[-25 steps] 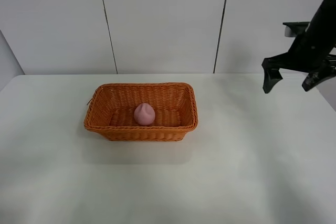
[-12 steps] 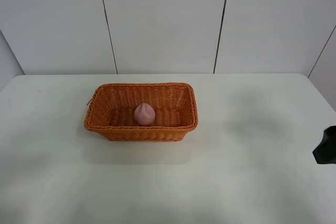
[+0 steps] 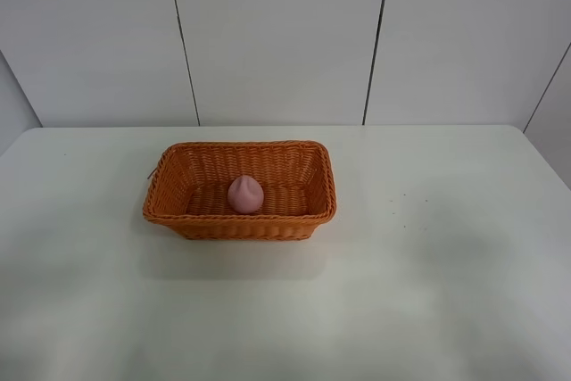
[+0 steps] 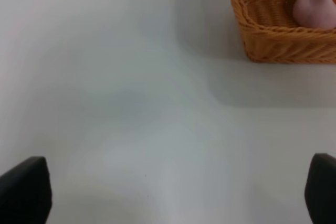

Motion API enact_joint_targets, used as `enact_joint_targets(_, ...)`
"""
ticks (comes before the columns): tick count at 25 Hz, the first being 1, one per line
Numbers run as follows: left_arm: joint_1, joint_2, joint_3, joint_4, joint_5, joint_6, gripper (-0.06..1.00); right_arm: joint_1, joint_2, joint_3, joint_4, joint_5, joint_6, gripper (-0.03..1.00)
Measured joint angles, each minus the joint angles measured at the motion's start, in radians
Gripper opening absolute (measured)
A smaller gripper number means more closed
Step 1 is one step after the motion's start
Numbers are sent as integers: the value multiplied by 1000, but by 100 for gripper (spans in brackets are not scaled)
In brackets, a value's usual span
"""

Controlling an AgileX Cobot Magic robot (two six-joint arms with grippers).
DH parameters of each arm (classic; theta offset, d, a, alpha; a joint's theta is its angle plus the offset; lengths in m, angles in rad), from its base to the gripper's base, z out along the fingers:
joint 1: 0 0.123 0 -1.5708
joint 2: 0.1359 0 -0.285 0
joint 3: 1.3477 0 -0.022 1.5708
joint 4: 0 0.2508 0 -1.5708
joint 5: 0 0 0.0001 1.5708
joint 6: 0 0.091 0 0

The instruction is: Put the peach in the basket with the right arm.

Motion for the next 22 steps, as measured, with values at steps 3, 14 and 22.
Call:
enact_joint_targets(3,0,0,0,0,0,0,99,0,-81,5,0,-12,9,70)
enact_joint_targets(14,0,0,0,0,0,0,99,0,-174,6,0,-17,11,70)
enact_joint_targets(22,0,0,0,0,0,0,99,0,-175,6,0,-17,11,70)
